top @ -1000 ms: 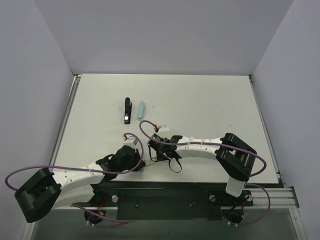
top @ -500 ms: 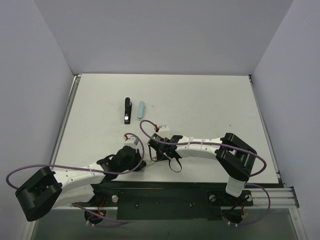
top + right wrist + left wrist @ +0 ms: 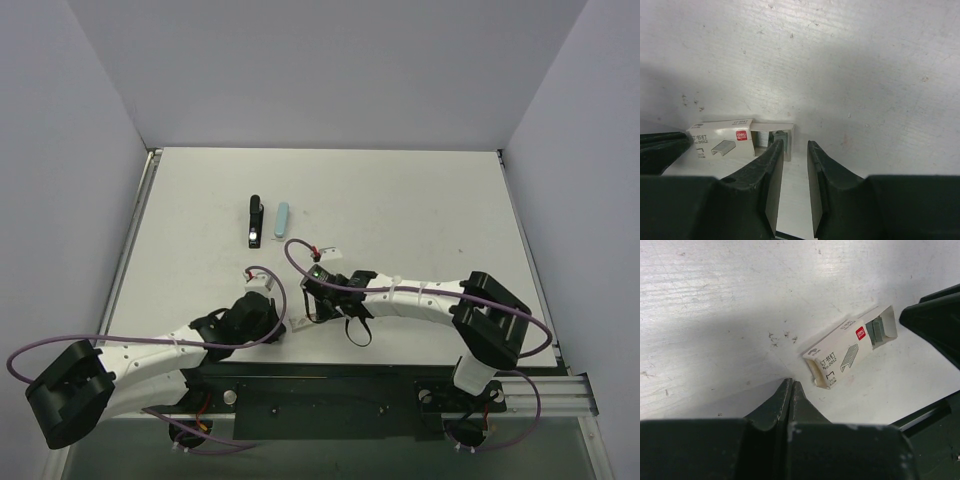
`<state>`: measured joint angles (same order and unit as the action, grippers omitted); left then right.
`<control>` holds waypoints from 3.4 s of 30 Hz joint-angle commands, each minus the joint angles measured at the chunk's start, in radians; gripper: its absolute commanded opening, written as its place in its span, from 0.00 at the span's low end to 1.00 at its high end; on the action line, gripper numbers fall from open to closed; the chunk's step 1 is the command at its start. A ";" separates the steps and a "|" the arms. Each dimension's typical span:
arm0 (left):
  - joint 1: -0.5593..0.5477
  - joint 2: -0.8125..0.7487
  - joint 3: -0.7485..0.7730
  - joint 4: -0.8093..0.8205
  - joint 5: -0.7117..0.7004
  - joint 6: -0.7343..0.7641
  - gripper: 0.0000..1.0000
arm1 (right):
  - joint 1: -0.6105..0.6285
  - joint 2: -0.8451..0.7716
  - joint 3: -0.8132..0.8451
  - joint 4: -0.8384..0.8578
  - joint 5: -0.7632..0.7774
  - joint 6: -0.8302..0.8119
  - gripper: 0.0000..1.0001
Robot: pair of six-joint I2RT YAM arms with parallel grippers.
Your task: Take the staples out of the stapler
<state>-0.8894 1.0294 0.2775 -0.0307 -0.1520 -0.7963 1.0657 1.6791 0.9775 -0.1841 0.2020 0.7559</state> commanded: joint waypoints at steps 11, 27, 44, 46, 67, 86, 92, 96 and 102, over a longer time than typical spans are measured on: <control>-0.005 0.069 0.071 -0.037 -0.021 0.043 0.00 | -0.018 -0.168 -0.112 -0.011 0.068 0.000 0.41; -0.005 0.149 0.083 0.011 -0.011 0.055 0.00 | -0.078 -0.213 -0.293 0.347 -0.180 0.080 0.56; -0.005 0.175 0.077 0.014 -0.006 0.062 0.00 | -0.085 -0.156 -0.316 0.423 -0.245 0.145 0.59; -0.005 0.179 0.078 0.015 -0.003 0.062 0.00 | -0.087 -0.151 -0.318 0.422 -0.246 0.149 0.58; -0.006 0.225 0.065 0.086 0.026 0.057 0.00 | -0.085 -0.025 -0.283 0.544 -0.366 0.172 0.58; -0.008 0.251 0.077 0.184 0.092 0.063 0.00 | -0.084 -0.012 -0.264 0.606 -0.429 0.180 0.59; -0.008 0.227 0.080 0.160 0.078 0.065 0.00 | -0.093 -0.033 -0.293 0.609 -0.423 0.180 0.59; -0.008 0.175 0.092 0.115 0.063 0.075 0.02 | -0.111 -0.079 -0.316 0.580 -0.395 0.162 0.59; -0.006 0.023 0.121 -0.035 -0.010 0.101 0.10 | -0.156 -0.209 -0.347 0.456 -0.302 0.100 0.64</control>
<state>-0.8917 1.1580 0.3618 0.0372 -0.1310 -0.7200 0.9394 1.5726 0.6540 0.3637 -0.1673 0.9043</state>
